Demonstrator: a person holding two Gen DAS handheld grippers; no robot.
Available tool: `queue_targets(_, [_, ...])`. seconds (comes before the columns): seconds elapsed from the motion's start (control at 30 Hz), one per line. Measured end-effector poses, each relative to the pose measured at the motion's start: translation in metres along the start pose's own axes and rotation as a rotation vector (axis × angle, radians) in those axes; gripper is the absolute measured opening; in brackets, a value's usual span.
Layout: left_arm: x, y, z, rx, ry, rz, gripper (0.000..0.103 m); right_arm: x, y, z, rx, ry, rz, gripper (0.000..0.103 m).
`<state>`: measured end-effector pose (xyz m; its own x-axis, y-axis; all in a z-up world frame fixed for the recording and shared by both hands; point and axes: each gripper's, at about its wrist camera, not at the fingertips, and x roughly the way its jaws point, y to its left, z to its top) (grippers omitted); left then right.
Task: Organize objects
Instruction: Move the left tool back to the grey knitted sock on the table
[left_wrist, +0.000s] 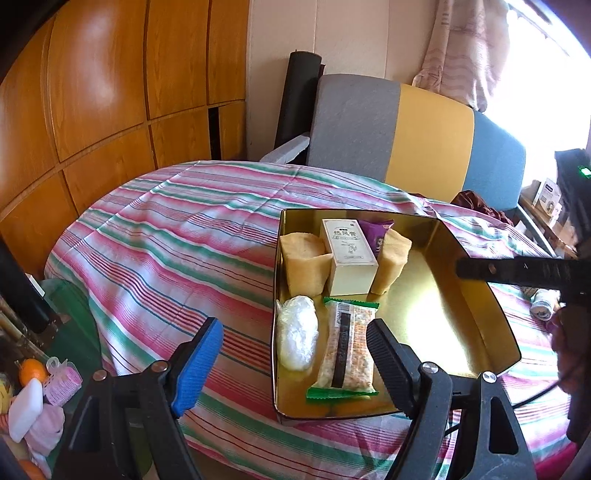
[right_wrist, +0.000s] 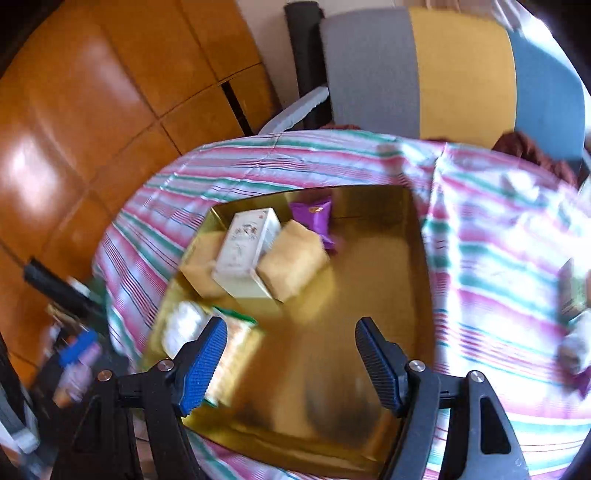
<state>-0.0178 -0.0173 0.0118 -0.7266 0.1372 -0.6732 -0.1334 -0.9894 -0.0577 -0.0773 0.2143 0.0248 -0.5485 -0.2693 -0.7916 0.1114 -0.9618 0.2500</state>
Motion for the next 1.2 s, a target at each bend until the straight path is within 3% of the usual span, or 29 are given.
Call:
queue_targets(0.23, [-0.006,-0.016,0.002,0.047,-0.012,-0.008,0.081,-0.032,-0.035,-0.019,-0.034,-0.028,-0.108,0.073])
queue_targets(0.47, [-0.007,-0.04,0.005,0.111,-0.012,-0.024,0.081,-0.069,-0.103,-0.032,0.067,-0.064,-0.224,0.073])
queue_targets(0.7, [-0.004,-0.075,0.012,0.186,-0.016,-0.066,0.081,-0.111,-0.192,-0.048,0.209,-0.118,-0.427,0.073])
queue_targets(0.9, [-0.003,-0.123,0.02,0.283,-0.028,-0.135,0.081,-0.155,-0.29,-0.092,0.569,-0.264,-0.615,0.073])
queue_targets(1.03, [0.0,-0.161,0.025,0.344,-0.021,-0.191,0.081,-0.177,-0.347,-0.135,0.883,-0.308,-0.603,0.073])
queue_targets(1.2, [0.007,-0.217,0.029,0.41,-0.009,-0.262,0.08,-0.18,-0.37,-0.153,1.017,-0.311,-0.512,0.073])
